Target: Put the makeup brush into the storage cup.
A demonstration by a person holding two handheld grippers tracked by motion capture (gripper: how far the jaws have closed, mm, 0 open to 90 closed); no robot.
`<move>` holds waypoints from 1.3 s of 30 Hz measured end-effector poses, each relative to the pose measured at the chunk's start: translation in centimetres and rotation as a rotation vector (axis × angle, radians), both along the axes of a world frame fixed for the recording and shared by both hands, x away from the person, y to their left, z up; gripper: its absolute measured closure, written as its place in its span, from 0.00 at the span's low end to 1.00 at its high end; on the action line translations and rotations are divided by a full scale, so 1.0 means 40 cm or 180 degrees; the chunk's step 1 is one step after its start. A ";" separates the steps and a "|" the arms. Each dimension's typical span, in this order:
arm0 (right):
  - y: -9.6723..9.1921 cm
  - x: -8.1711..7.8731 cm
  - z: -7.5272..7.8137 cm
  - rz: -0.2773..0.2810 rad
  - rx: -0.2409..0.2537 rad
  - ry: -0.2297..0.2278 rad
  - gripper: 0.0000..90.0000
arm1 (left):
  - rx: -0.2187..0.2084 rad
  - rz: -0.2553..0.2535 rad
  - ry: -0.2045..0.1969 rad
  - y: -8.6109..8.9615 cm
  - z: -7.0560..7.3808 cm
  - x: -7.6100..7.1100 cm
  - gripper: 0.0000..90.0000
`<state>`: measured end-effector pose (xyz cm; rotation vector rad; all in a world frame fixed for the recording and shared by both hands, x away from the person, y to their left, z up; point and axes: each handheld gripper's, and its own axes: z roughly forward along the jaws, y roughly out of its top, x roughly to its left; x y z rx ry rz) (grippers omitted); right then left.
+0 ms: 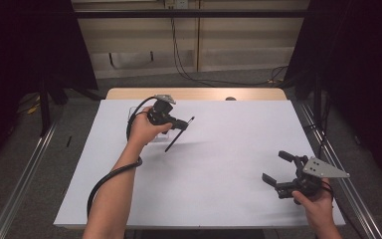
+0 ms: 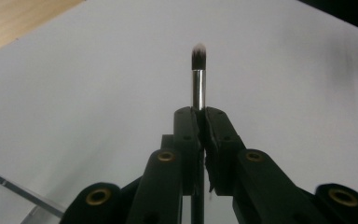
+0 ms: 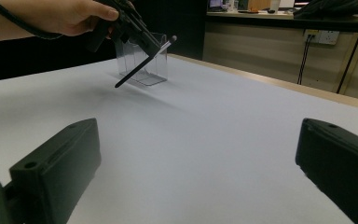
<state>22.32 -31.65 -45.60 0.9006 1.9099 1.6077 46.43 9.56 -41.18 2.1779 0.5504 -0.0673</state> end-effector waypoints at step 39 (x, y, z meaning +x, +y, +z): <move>0.001 0.000 -0.001 -0.0002 -0.0002 0.0002 0.00 | -0.0947 0.0609 -0.0541 0.040 0.052 -0.014 0.93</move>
